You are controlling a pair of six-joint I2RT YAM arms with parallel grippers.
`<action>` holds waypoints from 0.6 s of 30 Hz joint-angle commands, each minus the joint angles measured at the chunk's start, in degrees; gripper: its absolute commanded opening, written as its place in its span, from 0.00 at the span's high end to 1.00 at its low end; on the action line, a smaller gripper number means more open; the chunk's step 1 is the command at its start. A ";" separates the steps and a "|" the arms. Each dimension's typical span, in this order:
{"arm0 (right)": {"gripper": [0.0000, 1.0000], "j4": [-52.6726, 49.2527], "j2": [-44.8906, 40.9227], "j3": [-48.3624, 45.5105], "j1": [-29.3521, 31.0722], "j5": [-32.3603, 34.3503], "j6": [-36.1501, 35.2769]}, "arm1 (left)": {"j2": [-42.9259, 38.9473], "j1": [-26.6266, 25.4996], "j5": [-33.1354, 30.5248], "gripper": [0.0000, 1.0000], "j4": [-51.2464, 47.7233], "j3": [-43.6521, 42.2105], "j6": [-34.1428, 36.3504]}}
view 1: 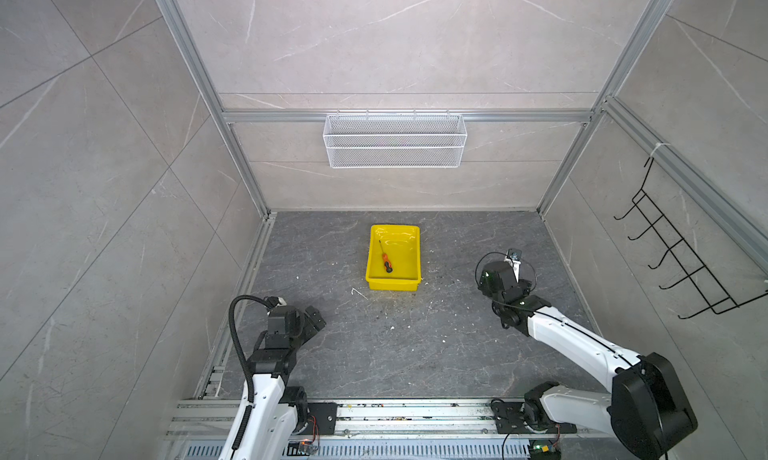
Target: Put the screwdriver in the bin
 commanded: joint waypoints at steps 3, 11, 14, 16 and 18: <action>0.07 15.48 2.14 -2.05 -0.94 7.03 -7.37 | 0.23 -0.02 -0.18 0.00 1.42 0.43 0.15; 0.06 27.87 8.13 -2.28 -3.20 2.88 -15.43 | 0.23 0.00 -0.31 0.00 1.50 0.46 0.15; 0.07 29.61 9.57 -1.35 -4.21 -1.13 -16.73 | 0.38 0.00 -0.33 0.00 1.59 0.46 0.10; 0.07 29.43 10.68 -0.34 -4.73 -1.67 -17.42 | 0.49 0.00 -0.33 0.00 1.60 0.43 0.12; 0.07 28.79 11.17 0.33 -5.21 -2.03 -17.48 | 0.54 0.00 -0.42 0.00 1.59 0.48 0.11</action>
